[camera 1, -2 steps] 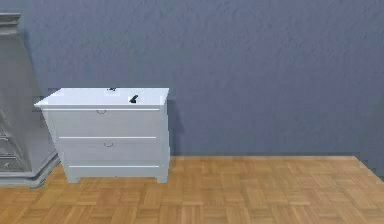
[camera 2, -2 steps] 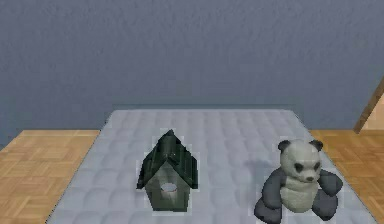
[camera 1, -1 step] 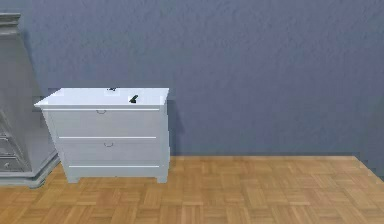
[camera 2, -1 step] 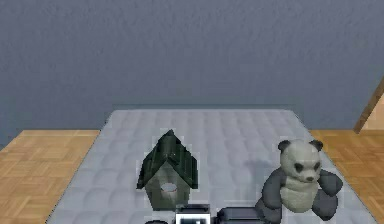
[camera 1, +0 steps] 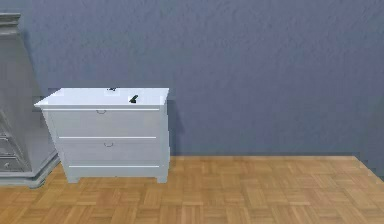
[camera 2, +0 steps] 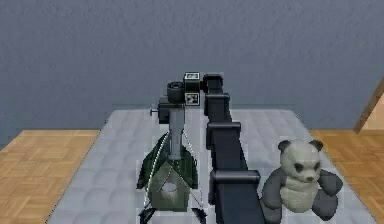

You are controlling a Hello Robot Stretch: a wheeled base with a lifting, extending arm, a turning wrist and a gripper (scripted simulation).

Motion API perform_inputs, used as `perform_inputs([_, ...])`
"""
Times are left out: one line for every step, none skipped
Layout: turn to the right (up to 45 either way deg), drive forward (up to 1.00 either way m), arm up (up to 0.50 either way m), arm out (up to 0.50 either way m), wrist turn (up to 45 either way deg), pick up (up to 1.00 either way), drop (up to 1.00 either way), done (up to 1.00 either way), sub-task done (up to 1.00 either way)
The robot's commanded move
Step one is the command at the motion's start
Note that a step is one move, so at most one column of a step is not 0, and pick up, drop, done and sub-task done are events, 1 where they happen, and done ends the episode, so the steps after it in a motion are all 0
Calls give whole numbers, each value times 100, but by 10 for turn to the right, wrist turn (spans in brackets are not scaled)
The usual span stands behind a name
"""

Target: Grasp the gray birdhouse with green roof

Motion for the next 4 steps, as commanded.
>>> perform_inputs([0,0,0,0,450,0,0,0,0])
perform_inputs([0,0,0,0,450,0,0,0,0])
perform_inputs([0,0,0,0,450,0,0,0,0])
perform_inputs([0,0,0,0,330,0,0,0,0])
